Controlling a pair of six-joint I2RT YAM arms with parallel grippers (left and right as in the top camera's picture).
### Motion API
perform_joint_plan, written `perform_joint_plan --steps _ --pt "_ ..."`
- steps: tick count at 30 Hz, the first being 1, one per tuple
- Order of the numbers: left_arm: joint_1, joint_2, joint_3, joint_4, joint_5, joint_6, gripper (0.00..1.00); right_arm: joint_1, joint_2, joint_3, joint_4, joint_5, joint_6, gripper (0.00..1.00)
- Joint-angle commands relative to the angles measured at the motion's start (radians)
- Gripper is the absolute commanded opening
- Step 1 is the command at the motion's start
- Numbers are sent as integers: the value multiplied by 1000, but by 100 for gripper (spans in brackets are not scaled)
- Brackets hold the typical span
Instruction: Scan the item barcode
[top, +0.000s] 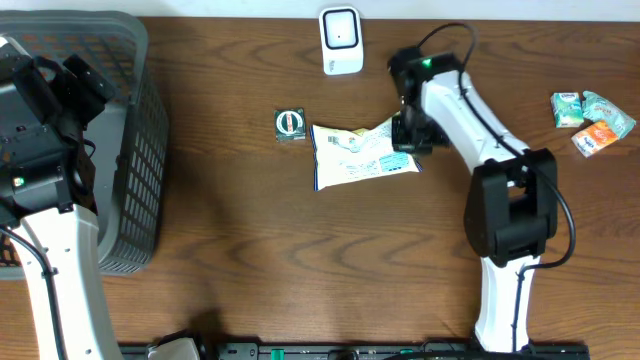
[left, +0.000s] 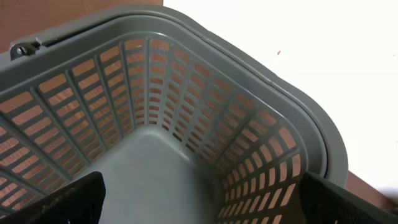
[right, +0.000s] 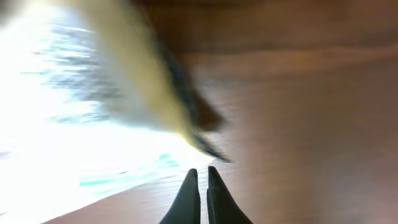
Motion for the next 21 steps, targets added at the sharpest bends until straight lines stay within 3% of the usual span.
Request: perform_joint_plan --steps 1,9,18,21 --pt "5 2 16 0 -2 10 98 0 -1 22 -21 -304 -161 1" --pt "5 2 16 0 -2 10 98 74 -1 -65 -85 -182 -194 1" --pt "5 2 16 0 -2 10 98 74 -1 -175 146 54 -24 1" --pt "5 2 16 0 -2 10 98 53 -1 -172 232 102 -3 6"
